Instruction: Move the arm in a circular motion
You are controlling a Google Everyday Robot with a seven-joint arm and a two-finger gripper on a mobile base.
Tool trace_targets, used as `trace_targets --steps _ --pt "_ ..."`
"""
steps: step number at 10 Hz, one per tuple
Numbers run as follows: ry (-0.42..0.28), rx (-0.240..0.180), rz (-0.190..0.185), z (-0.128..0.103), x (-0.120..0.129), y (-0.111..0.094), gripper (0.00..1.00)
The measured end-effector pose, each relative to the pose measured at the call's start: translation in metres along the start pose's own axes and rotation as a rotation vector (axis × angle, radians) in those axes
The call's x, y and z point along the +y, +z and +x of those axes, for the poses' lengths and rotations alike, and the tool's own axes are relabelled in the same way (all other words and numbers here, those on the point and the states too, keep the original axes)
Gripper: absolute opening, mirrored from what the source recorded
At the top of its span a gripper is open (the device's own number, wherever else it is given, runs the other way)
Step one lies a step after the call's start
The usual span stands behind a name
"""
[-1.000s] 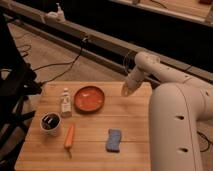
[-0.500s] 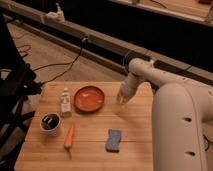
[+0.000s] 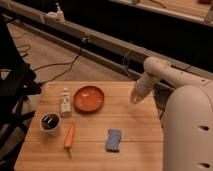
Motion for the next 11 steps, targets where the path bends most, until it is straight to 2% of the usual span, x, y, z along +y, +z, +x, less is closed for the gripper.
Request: trace_targets --steps 2,4,6,7,8,11 --pt "0.009 0.048 0.013 0.015 -0.017 -0.009 0.00" --pt "-0.029 0.068 0.018 0.009 -0.051 -0.005 0.00" --pt "-0.108 0.042 -0.006 -0.020 -0.070 0.011 0.00" --pt "-0.157 0.019 -0.028 -0.038 -0.072 0.020 0.00" --pt "-0.212 -0.011 -0.057 -0.059 -0.066 0.029 0.00" --pt "-0.266 -0.058 -0.095 -0.086 -0.038 0.031 0.00"
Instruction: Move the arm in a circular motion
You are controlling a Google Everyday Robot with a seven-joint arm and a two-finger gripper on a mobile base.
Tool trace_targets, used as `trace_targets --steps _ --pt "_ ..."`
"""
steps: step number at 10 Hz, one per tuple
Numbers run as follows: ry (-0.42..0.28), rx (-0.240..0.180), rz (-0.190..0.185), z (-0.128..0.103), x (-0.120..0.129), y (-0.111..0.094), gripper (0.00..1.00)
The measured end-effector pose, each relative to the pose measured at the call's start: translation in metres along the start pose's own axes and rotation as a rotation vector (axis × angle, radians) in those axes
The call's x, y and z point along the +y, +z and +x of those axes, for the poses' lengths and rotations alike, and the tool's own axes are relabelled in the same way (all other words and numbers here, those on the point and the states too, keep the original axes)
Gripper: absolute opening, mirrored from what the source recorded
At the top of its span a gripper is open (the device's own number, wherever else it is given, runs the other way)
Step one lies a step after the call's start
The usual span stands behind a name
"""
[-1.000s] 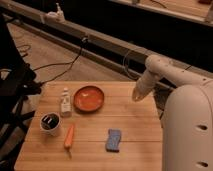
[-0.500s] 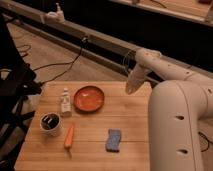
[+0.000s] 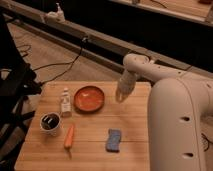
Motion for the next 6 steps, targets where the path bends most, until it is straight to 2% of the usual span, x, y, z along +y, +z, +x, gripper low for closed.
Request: trace_targets --steps 2,4,6 --pt "0.017 -0.003 -0.010 -0.002 0.023 -0.004 0.00" --pt "0.103 0.036 -0.016 0.019 0.055 -0.013 0.00" --pt "0.186 0.092 -0.019 0.049 0.075 -0.023 0.00"
